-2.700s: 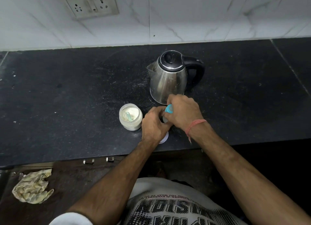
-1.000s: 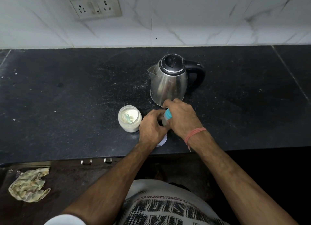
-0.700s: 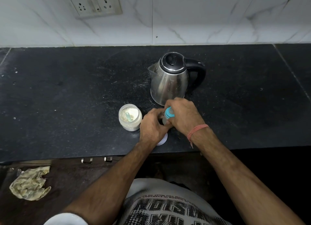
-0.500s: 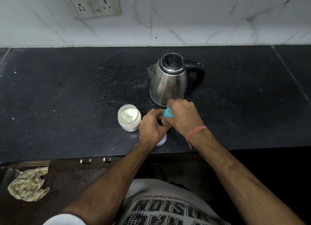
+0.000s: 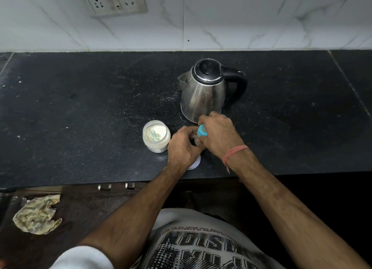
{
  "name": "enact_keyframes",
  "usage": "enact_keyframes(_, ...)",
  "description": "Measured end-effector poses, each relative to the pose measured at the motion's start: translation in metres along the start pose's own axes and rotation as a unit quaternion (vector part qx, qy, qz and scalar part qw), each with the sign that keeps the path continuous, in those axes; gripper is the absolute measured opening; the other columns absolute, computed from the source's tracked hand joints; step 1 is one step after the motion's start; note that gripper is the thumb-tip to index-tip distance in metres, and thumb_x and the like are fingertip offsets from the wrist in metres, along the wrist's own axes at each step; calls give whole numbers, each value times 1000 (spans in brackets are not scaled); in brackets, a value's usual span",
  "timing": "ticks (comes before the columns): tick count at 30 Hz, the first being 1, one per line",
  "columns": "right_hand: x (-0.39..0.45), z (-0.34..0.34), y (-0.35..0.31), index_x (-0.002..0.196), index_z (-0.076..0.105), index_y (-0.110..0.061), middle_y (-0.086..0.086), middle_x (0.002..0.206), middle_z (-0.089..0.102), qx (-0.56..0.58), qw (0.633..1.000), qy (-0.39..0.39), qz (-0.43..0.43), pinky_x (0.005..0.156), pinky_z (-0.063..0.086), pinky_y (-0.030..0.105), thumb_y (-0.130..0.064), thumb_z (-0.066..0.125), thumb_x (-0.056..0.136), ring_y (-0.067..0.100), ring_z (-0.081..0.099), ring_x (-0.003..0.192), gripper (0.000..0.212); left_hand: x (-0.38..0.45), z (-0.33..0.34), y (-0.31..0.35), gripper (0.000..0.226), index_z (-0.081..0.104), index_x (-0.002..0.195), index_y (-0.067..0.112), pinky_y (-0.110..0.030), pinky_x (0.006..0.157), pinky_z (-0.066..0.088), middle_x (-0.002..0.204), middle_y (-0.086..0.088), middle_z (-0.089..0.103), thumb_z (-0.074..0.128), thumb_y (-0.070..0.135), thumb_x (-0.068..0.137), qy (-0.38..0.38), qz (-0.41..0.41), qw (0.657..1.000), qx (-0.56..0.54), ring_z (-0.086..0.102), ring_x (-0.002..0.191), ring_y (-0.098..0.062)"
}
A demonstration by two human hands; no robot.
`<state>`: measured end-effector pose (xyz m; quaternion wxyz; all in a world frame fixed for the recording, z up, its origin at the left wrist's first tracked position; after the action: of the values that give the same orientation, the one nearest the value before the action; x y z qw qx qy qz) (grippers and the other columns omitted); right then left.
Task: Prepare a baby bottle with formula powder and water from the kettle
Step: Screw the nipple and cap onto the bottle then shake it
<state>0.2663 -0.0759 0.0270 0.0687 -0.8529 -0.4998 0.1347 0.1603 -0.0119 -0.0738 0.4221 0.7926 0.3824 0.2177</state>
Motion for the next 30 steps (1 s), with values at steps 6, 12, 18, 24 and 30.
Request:
enact_keyframes(6,-1,-2,-1,129,68,-17,8,128,64,-8,1000,-4,10,99,55,39,-38,92,86,28,62,122,53,0,-1,0,70,83,122,24,-24,82,53,108,10,75,59,67,72,1,1,1000,-3,69,95,-8)
enact_keyframes(12,0,-2,-3,127,67,-14,10,126,63,-16,1000,8,24,95,55,39,-45,91,87,30,65,118,57,1,-1,-2,67,84,122,26,-32,84,58,111,9,77,62,65,72,3,1,1000,0,72,97,-9)
enact_keyframes(18,1,-3,-4,128,64,-10,11,125,66,-47,997,42,48,91,57,41,-64,79,91,33,69,113,67,1,0,-3,63,84,121,27,-36,89,59,113,8,78,66,64,73,2,10,1000,3,70,101,-10)
enact_keyframes(24,-12,-10,6,116,69,-19,4,114,72,-90,994,23,49,86,52,41,-92,67,78,27,67,109,82,2,0,-4,55,83,125,32,-39,92,62,115,13,78,76,61,78,-2,5,1000,18,73,104,-8)
enact_keyframes(30,-20,-11,19,159,54,-31,-7,156,56,120,992,-30,-36,120,47,42,-27,89,90,20,56,143,77,2,2,-8,61,81,128,28,-30,92,63,113,14,76,93,60,77,-2,2,1000,-2,75,101,-1)
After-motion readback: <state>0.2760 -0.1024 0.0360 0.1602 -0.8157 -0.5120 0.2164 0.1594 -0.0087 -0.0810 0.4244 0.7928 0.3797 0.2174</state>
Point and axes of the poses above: each hand's wrist, its own x-axis towards the middle knuckle, its own z-axis out of the palm, y = z × x, the point moved 5 cm from there along x, towards the middle knuckle
